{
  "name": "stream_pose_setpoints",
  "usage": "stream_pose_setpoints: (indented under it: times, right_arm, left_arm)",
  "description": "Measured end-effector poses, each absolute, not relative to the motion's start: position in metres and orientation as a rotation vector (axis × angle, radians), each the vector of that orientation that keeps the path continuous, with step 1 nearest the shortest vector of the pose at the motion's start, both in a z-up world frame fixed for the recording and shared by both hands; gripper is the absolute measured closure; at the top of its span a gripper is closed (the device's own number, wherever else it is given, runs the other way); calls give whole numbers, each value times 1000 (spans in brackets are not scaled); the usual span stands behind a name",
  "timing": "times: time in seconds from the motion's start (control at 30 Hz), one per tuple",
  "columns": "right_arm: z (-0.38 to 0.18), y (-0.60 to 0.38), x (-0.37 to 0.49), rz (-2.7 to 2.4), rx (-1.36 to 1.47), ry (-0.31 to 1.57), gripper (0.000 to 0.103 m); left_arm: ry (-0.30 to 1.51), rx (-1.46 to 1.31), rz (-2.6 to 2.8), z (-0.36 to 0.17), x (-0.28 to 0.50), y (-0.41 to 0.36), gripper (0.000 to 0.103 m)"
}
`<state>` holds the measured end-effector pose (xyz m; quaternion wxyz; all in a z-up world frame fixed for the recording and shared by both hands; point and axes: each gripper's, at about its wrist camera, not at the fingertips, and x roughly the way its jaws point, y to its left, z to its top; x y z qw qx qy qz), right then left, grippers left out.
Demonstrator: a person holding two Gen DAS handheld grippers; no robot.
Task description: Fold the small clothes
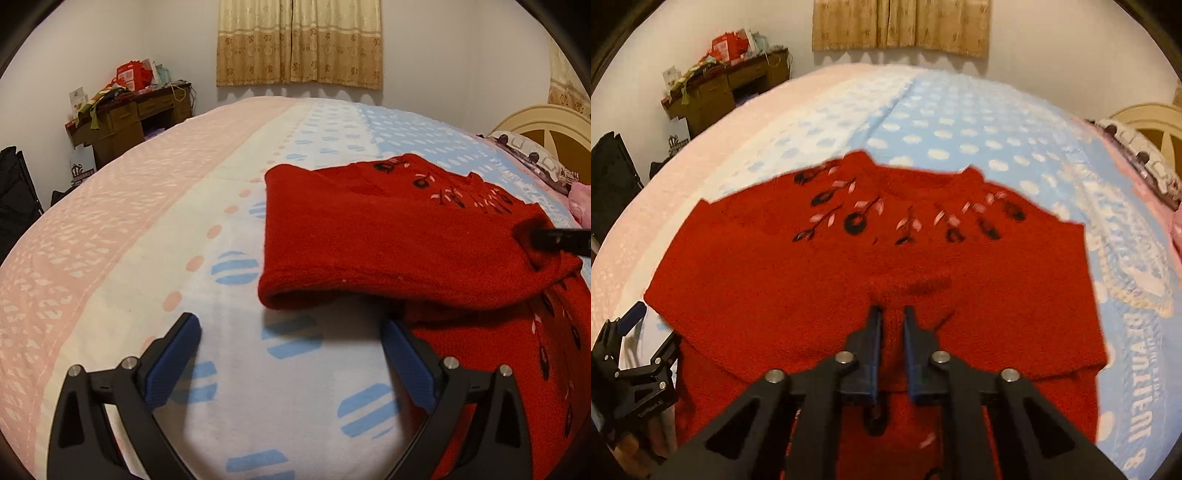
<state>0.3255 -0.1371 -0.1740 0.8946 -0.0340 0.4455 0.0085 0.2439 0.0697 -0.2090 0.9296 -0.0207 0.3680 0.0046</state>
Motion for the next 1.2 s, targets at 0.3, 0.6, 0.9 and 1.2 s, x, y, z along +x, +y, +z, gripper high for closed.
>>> stream_pose_setpoints:
  times: [0.3, 0.6, 0.9, 1.2]
  right_arm:
    - [-98, -180, 295, 33, 22, 642, 97]
    - [-99, -242, 291, -52, 77, 609, 97]
    - [-146, -293, 293, -114, 155, 717, 97]
    - [-115, -257, 289, -11, 112, 650, 97]
  left_arm:
    - [766, -28, 19, -209, 246, 67, 0]
    - [768, -25, 21, -209, 247, 67, 0]
    - [744, -30, -9, -199, 238, 65, 0]
    - [654, 302, -94, -174, 250, -13, 0]
